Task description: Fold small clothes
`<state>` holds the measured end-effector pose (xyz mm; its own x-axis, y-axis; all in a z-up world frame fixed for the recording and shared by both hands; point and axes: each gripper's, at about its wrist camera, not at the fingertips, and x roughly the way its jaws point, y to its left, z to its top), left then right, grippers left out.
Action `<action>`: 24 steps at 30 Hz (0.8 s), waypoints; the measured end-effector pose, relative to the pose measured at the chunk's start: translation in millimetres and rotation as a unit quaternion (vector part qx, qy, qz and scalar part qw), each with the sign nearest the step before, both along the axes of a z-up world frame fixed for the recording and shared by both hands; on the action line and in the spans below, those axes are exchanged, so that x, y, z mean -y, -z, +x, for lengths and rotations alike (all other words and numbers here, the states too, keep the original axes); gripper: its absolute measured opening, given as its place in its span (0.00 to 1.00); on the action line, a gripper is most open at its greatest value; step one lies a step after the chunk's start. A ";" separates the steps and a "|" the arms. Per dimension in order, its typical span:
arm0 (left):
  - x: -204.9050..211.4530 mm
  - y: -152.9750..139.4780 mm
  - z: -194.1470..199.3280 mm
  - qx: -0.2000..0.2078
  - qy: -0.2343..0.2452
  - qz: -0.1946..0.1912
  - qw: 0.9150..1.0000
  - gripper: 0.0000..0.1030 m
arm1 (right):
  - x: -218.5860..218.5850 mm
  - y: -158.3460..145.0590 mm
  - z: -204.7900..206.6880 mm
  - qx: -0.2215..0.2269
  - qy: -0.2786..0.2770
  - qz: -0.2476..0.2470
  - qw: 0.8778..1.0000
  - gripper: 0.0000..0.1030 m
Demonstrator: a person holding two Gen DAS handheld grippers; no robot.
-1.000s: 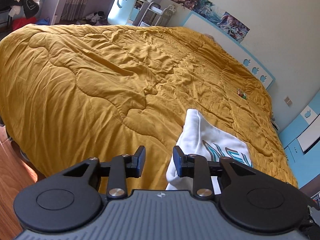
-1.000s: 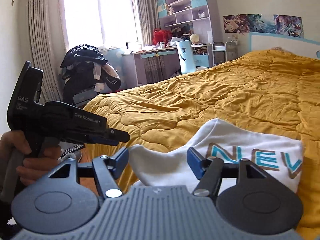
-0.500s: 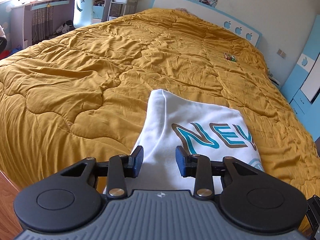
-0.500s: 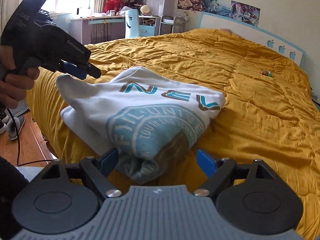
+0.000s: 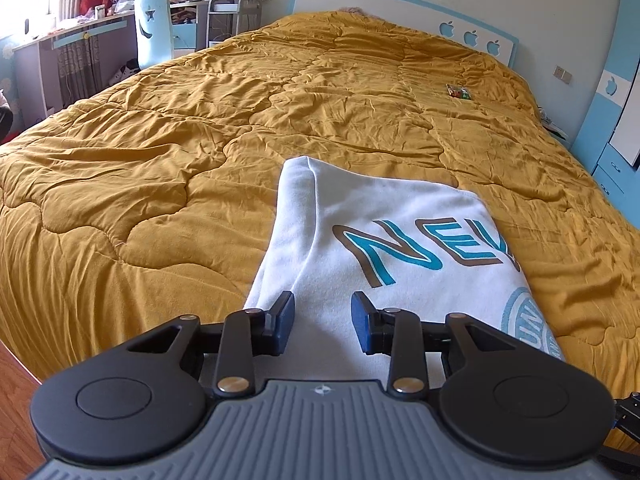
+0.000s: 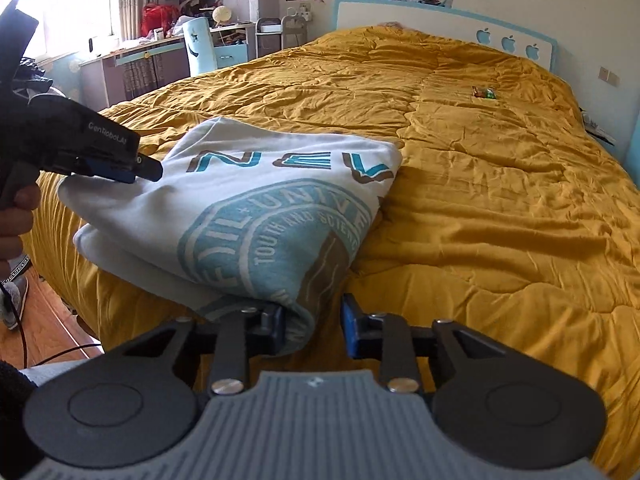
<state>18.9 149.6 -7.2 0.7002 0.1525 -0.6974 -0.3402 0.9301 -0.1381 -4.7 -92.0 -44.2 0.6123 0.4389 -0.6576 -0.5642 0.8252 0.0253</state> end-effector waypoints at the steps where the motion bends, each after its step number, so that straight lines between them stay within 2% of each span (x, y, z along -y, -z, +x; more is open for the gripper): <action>1: 2.3 0.2 -0.5 -0.001 0.003 0.003 1.000 0.39 | 0.5 0.0 0.2 -0.007 0.006 0.002 1.000 0.12; 5: 7.0 3.2 -1.7 -0.007 0.012 0.011 1.000 0.39 | 7.4 4.2 5.3 -0.055 0.024 0.020 0.998 0.08; 6: 7.3 4.8 -1.9 -0.011 0.015 0.006 1.000 0.39 | 14.1 10.1 12.3 -0.088 0.036 0.036 0.995 0.08; 8: 6.7 9.6 -3.1 -0.029 0.026 -0.009 0.999 0.39 | 28.1 22.6 26.6 -0.153 0.059 0.070 0.984 0.10; 10: 6.9 12.7 -6.8 -0.043 0.031 -0.005 0.999 0.39 | 43.8 26.4 35.3 -0.195 0.067 0.123 0.971 0.20; 12: 4.0 12.6 -13.4 -0.051 0.029 0.000 0.998 0.39 | 57.5 19.8 33.5 -0.195 0.051 0.167 0.965 0.31; 15: -10.0 13.3 -24.1 -0.066 0.030 -0.053 0.996 0.40 | 71.7 9.0 26.8 -0.172 0.043 0.173 0.969 0.45; 17: -19.5 16.8 -30.5 -0.074 0.029 -0.090 0.993 0.40 | 76.5 5.6 23.3 -0.161 0.044 0.174 0.970 0.47; 20: -25.1 19.5 -40.2 -0.085 0.045 -0.118 0.988 0.42 | 85.8 -2.7 24.2 -0.142 0.059 0.204 0.967 0.50; 22: -25.8 13.7 -48.2 -0.084 0.072 -0.121 0.986 0.42 | 93.9 -9.3 33.6 -0.143 0.071 0.246 0.956 0.63; 24: -32.5 0.9 -56.7 -0.059 0.091 -0.128 0.986 0.42 | 102.4 -14.0 48.7 -0.160 0.079 0.291 0.940 0.71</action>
<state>-37.8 182.1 -8.2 0.6117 -0.1598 -0.7748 -0.1986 0.9170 -0.3459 44.0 -194.4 -30.1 0.5122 0.7010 -0.4962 -0.3219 0.6923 0.6458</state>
